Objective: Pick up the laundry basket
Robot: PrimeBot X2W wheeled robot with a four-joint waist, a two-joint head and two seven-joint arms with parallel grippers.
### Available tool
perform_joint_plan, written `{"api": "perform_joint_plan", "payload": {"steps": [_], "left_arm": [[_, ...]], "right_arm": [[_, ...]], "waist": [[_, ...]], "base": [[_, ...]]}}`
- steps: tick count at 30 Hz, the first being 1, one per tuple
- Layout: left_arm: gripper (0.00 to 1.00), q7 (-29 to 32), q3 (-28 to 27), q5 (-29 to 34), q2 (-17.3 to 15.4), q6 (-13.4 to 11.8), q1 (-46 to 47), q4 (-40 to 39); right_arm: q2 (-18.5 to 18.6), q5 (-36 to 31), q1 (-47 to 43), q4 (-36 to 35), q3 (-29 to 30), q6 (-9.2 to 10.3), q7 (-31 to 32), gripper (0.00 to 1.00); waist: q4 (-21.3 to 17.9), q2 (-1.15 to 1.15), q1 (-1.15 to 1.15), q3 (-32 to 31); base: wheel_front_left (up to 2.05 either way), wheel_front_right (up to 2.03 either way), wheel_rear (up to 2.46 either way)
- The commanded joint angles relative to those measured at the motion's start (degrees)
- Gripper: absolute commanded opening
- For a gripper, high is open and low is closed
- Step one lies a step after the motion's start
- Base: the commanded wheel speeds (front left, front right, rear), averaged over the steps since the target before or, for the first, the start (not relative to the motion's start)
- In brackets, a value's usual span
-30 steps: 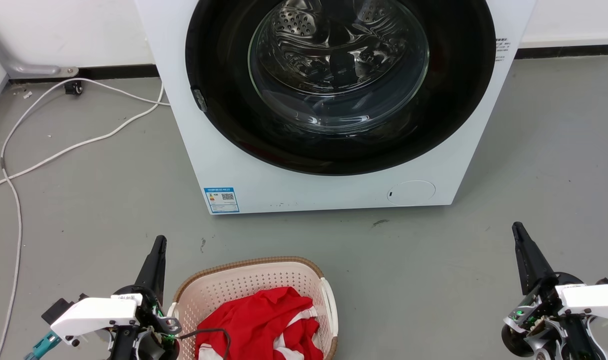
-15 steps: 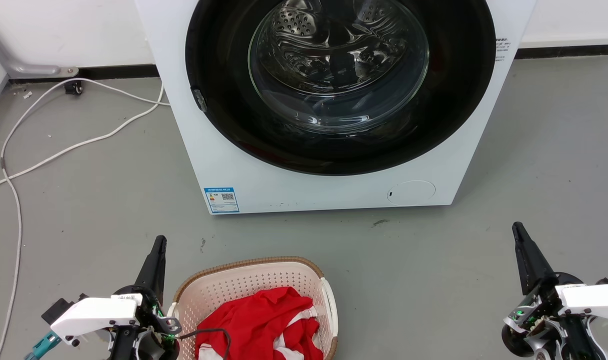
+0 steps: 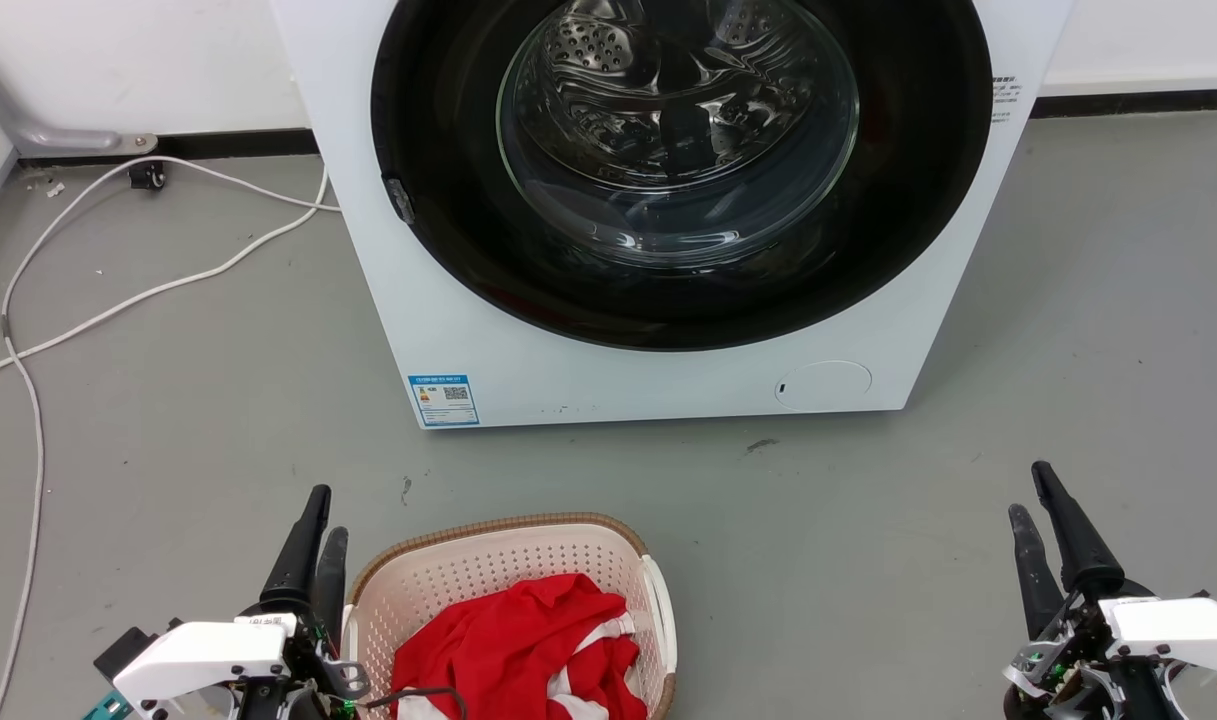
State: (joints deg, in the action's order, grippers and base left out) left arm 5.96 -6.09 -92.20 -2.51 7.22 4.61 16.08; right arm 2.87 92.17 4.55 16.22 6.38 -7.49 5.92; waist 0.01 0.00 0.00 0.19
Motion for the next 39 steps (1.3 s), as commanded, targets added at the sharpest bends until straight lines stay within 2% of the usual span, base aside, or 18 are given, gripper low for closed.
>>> {"api": "perform_joint_plan", "payload": {"steps": [1, 20, 21, 39], "left_arm": [[1.00, -0.93, -0.03, 1.50, -0.18, 0.10, 0.80, -1.55], [1.00, -5.70, -0.18, 21.57, -0.25, -0.20, 0.09, -6.04], [1.00, -6.18, 0.10, 23.84, -0.26, -0.45, -0.15, -6.48], [1.00, -9.83, 1.50, 40.60, -0.31, -1.84, -1.65, -9.11]], "right_arm": [[0.10, -1.81, 0.90, -1.21, -0.04, -0.01, -0.91, 1.00], [0.09, -25.80, -0.49, -6.70, -2.46, -0.01, -5.68, 1.00], [0.09, -28.90, -0.68, -7.17, -2.89, -0.01, -6.15, 1.00], [0.08, -49.05, -2.53, -9.89, -5.25, -0.01, -9.79, 1.00]], "waist": [[0.01, 0.00, 0.00, 0.03], [0.02, 0.00, 0.00, 0.22], [0.04, 0.00, 0.00, 0.22], [0.19, 0.00, 0.00, 0.25]], "base": [[0.00, 0.00, 0.00], [0.00, 0.00, 0.00], [0.00, 0.00, 0.00], [0.00, 0.00, 0.00]]}}
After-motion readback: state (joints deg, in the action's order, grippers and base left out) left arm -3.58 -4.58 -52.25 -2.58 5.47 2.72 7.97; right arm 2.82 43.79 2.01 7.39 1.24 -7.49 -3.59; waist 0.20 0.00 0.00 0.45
